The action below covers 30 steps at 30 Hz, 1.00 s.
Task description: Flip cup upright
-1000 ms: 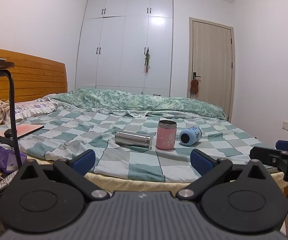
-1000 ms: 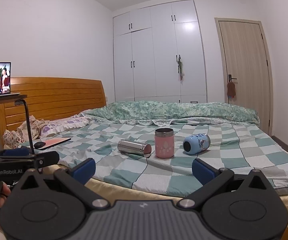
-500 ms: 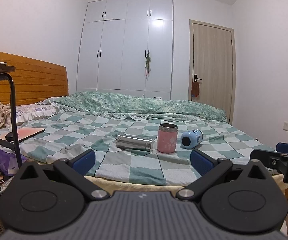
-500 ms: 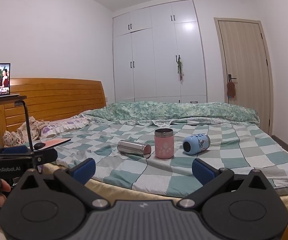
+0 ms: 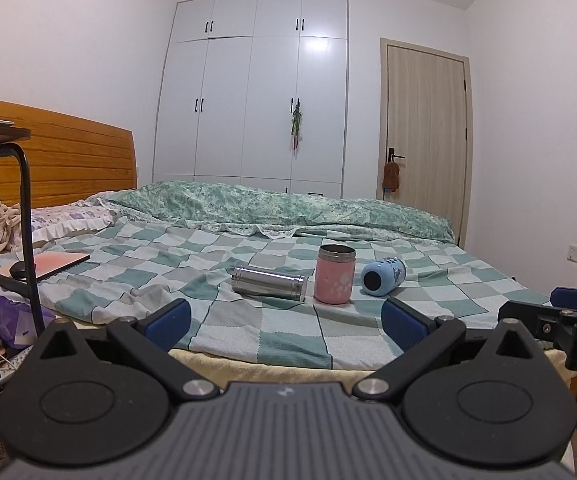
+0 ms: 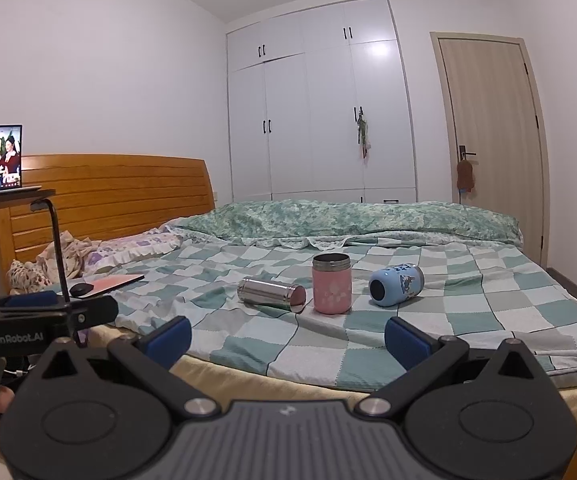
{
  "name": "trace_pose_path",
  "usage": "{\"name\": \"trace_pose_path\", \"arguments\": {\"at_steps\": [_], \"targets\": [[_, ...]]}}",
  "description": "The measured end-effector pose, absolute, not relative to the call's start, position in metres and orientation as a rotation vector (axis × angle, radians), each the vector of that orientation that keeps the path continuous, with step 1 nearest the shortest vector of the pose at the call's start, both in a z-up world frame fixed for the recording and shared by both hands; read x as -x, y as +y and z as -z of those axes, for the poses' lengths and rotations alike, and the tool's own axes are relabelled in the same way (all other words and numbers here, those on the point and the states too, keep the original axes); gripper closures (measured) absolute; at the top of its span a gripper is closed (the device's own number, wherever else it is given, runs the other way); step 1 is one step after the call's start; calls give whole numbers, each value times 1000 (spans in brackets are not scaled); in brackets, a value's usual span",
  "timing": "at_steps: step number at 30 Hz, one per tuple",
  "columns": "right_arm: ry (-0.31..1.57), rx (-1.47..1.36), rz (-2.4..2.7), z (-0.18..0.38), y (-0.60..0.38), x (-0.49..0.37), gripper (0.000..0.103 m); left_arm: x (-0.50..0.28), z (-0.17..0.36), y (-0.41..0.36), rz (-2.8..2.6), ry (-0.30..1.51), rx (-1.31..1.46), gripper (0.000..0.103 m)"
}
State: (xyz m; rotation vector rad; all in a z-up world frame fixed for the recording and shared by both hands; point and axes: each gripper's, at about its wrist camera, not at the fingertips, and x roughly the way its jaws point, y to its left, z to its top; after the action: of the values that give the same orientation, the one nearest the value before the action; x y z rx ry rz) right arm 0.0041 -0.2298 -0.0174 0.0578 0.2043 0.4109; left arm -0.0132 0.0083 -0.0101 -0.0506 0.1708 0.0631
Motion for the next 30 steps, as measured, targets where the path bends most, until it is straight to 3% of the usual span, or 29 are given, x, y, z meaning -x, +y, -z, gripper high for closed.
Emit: {"name": "trace_pose_path", "arguments": {"at_steps": [30], "targets": [[211, -50, -416, 17, -229, -6, 0, 13, 11, 9, -58, 173, 50, 0]]}}
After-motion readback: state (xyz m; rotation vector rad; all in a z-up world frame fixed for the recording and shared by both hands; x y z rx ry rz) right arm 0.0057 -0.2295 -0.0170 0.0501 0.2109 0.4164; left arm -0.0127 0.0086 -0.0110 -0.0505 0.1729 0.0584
